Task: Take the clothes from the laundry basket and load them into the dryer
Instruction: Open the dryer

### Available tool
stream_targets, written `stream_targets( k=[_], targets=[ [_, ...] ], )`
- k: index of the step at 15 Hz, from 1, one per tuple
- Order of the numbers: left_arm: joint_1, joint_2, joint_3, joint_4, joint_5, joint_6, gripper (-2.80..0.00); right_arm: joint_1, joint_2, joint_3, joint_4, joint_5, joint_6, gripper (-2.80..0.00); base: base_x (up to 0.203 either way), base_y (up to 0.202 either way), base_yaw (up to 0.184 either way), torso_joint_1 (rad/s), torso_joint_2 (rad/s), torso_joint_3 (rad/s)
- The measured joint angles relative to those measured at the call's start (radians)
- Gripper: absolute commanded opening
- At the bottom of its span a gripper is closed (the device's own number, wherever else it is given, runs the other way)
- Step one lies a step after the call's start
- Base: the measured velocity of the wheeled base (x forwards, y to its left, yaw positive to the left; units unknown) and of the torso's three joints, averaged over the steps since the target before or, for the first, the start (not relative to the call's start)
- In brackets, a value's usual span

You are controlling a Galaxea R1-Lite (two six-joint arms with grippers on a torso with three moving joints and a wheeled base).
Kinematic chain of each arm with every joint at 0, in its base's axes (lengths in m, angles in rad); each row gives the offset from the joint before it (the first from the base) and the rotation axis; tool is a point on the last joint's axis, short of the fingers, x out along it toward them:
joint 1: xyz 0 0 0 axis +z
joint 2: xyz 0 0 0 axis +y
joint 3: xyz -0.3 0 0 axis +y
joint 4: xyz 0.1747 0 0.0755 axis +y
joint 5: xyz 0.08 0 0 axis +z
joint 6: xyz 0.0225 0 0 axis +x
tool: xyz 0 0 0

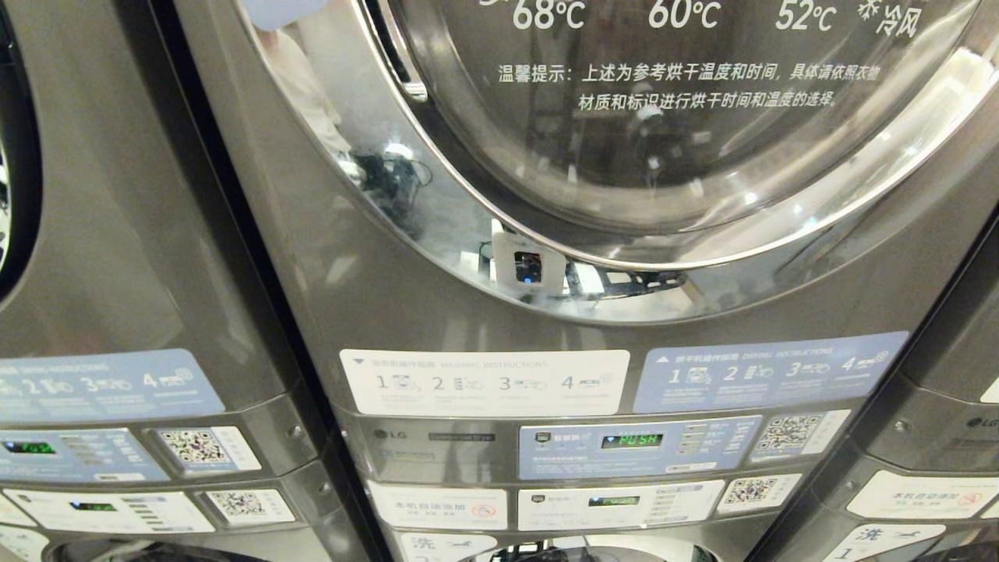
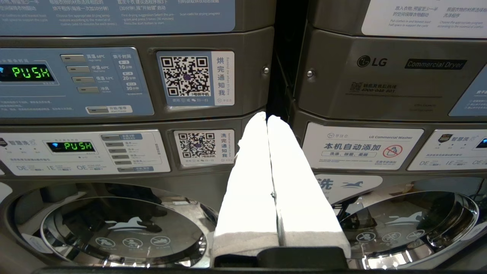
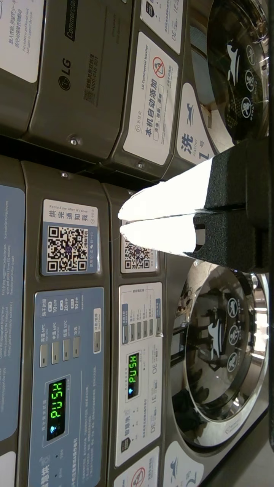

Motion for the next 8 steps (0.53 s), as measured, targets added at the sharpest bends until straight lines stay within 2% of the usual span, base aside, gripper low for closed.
stream_targets(
  k=[6,8],
  targets=[
    [0.000,0.000,0.000,0.000,0.000,0.000,-2.80,0.000,0.000,0.000,0.000,0.000,0.008,-2.80,0.000,0.000,0.000,0.000,0.00,0.000],
    [0.000,0.000,0.000,0.000,0.000,0.000,-2.80,0.000,0.000,0.000,0.000,0.005,-0.013,-2.80,0.000,0.000,0.000,0.000,0.00,0.000]
  ],
)
